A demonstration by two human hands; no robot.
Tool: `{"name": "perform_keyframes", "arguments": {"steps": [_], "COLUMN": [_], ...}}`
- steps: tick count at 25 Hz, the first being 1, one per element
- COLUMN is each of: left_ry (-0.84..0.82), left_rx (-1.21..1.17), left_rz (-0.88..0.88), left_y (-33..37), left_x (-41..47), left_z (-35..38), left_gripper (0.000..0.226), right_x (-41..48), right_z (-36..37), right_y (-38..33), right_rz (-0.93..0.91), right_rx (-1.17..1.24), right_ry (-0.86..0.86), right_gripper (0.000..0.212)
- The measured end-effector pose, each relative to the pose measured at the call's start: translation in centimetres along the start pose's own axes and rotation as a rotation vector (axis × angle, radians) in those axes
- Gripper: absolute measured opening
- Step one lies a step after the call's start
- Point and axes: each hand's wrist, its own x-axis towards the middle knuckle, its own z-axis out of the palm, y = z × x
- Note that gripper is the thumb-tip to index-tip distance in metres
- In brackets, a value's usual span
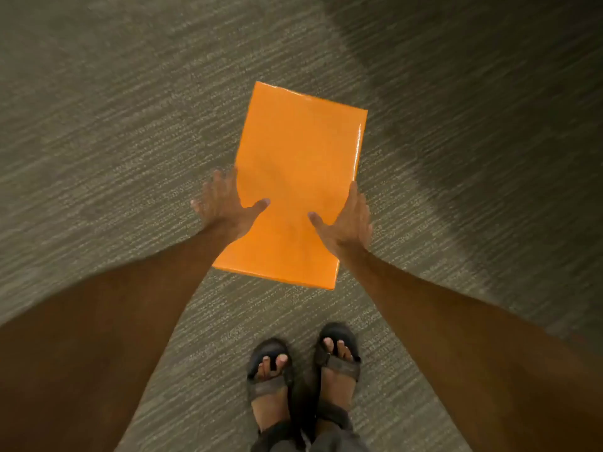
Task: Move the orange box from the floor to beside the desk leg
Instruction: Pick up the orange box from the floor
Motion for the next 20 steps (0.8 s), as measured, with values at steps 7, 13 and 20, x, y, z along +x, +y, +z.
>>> {"name": "perform_keyframes", "arguments": {"steps": [7, 13, 20], "left_ry": [-0.228, -0.240, -0.312], "left_rx": [-0.691, -0.723, -0.704], "left_rz": [-0.301, -0.299, -0.189], "left_y": [-1.2, -0.7, 7.3], "left_x": [4.0, 3.5, -0.1], "left_z": [1.8, 1.3, -2.8], "left_gripper": [0.113, 0.103, 0.101], "right_x": [4.0, 3.9, 1.4], "right_z": [3.4, 2.9, -5.4], "right_y": [2.5, 3.5, 5.6], "right_rz": [0.338, 0.321, 0.299], "right_rx": [0.684, 0.817, 0.918], "right_ry": [-0.165, -0.194, -0.141], "right_gripper": [0.117, 0.103, 0.101]}}
